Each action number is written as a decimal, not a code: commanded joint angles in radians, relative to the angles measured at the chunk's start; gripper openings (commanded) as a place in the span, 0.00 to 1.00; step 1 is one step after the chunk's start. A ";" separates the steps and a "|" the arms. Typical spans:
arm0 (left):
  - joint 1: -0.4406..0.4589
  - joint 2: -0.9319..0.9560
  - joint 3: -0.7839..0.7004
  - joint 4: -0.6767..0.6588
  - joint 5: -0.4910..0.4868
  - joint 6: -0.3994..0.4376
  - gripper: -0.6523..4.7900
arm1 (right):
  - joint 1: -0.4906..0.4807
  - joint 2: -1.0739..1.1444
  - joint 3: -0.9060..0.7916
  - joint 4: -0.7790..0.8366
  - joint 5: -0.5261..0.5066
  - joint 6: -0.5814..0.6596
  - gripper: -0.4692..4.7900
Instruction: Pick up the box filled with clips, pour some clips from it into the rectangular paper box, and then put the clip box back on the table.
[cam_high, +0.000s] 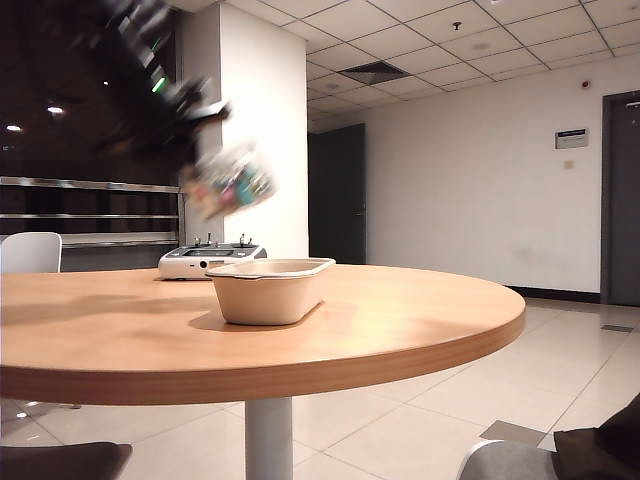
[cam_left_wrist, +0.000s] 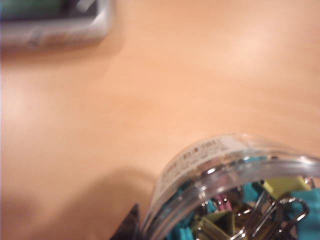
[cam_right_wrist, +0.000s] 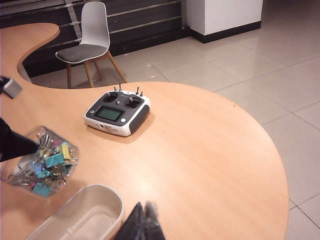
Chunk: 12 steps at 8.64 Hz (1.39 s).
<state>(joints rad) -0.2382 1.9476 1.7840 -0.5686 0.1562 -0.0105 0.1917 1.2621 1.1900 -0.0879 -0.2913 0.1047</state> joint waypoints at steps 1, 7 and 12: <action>-0.130 -0.001 0.000 0.232 -0.135 0.135 0.11 | 0.000 -0.002 0.007 0.018 -0.004 -0.004 0.08; -0.175 0.001 -0.691 1.591 -0.172 0.306 0.11 | 0.000 -0.003 0.007 0.016 -0.004 -0.057 0.08; -0.195 0.111 -0.721 1.774 -0.030 0.990 0.11 | 0.000 -0.002 0.006 0.009 -0.026 -0.085 0.08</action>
<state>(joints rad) -0.4328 2.0712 1.0595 1.1740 0.1028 0.9394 0.1913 1.2621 1.1900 -0.0891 -0.3141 0.0246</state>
